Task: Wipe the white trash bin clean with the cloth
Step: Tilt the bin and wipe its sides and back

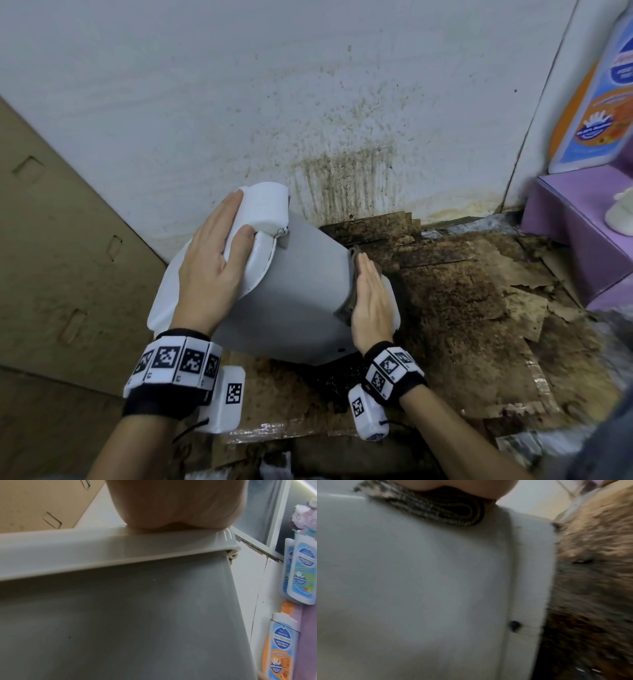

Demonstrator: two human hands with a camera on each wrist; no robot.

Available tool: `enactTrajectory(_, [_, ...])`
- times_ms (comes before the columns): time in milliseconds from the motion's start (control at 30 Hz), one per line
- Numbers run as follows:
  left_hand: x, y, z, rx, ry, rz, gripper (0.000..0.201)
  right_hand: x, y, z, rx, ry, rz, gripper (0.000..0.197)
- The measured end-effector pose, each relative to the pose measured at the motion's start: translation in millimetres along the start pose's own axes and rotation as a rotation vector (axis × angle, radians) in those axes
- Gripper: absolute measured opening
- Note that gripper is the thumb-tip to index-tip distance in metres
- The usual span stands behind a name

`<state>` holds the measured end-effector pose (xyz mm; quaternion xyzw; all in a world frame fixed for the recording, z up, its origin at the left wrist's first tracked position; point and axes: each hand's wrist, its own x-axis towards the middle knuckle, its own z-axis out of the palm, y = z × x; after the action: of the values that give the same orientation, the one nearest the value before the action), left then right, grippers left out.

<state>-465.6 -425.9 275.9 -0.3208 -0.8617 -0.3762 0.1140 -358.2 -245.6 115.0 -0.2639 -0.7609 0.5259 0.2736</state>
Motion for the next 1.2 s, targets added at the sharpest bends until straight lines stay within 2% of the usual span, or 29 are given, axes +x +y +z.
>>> enactTrajectory(167, [-1,1,3,0.010,0.005,0.024,0.061,-12,-82,26,-0.002,-0.006,-0.194,0.064])
enactTrajectory(267, [-2,1,3,0.013,0.007,0.031,0.061,-20,-111,33,0.023,-0.033,-0.236,0.066])
enactTrajectory(433, [-3,0,0,0.001,0.005,0.030,0.062,-21,-106,29,-0.065,-0.049,-0.345,0.063])
enactTrajectory(633, [-1,-2,-3,-0.030,0.002,0.015,0.060,-9,-72,17,-0.174,-0.096,-0.463,0.060])
enactTrajectory(767, [-2,-3,-4,-0.037,0.000,0.009,0.060,-7,-29,5,-0.148,-0.061,-0.414,0.059])
enactTrajectory(933, [-3,-3,-4,-0.032,-0.003,0.009,0.059,-10,24,-10,-0.126,-0.012,-0.186,0.067])
enactTrajectory(1100, [-2,1,0,-0.016,0.010,0.017,0.059,-9,21,-6,-0.083,-0.008,-0.090,0.068])
enactTrajectory(1200, [-2,1,-1,-0.003,0.012,0.006,0.057,-11,8,0,-0.071,-0.001,-0.081,0.067])
